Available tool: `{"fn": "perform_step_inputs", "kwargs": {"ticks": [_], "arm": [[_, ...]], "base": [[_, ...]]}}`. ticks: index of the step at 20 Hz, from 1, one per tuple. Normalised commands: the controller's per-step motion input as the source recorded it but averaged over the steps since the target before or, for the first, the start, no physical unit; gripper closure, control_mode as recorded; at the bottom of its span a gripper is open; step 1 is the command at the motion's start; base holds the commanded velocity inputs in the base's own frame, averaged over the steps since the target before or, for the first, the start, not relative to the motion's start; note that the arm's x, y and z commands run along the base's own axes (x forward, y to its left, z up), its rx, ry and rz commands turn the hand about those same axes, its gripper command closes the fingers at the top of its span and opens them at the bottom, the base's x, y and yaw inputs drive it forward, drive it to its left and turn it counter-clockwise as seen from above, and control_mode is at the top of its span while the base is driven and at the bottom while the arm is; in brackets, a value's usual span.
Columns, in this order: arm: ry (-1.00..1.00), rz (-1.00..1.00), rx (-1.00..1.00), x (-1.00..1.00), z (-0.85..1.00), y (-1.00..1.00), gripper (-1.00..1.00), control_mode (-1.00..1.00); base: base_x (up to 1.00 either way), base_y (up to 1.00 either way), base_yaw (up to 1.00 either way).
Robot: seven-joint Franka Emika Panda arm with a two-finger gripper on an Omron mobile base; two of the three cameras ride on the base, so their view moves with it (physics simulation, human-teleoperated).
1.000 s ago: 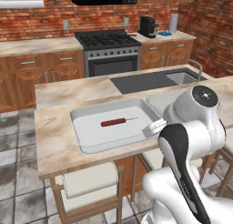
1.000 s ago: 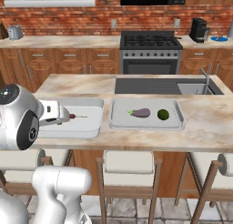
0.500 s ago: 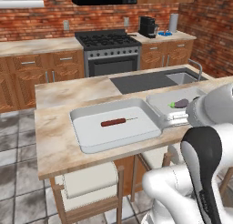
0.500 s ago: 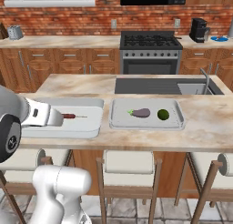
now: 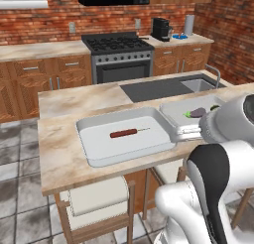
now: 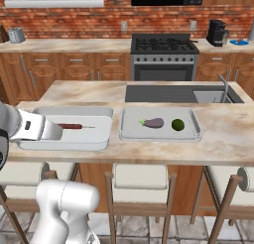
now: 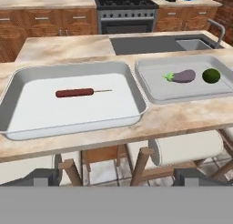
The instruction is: Place the cold items (eggplant and lime) from the fridge in one tupperware on the dining counter. Place the warm items (hot dog and kebab skewer) in the stove area in another tupperware.
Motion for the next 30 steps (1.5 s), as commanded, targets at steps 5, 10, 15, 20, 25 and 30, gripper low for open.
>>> {"fn": "perform_step_inputs", "kwargs": {"ticks": [5,10,15,20,25,30], "arm": [[0.0,0.0,0.0,-0.05,-0.02,0.0,-1.0,1.0],[0.0,0.0,0.0,0.0,0.0,0.0,-1.0,1.0],[0.0,0.0,0.0,0.0,0.0,0.0,-1.0,1.0],[0.0,0.0,0.0,0.0,0.0,0.0,-1.0,1.0],[0.0,0.0,0.0,0.0,0.0,0.0,-1.0,1.0],[0.0,0.0,0.0,0.0,0.0,0.0,-1.0,1.0]], "base": [[-0.38,-0.24,-0.08],[-0.43,-0.73,-0.17],[-0.06,-0.99,-0.11],[0.0,-1.0,-0.04],[0.01,-1.0,-0.01],[0.01,-1.0,0.0]]}}
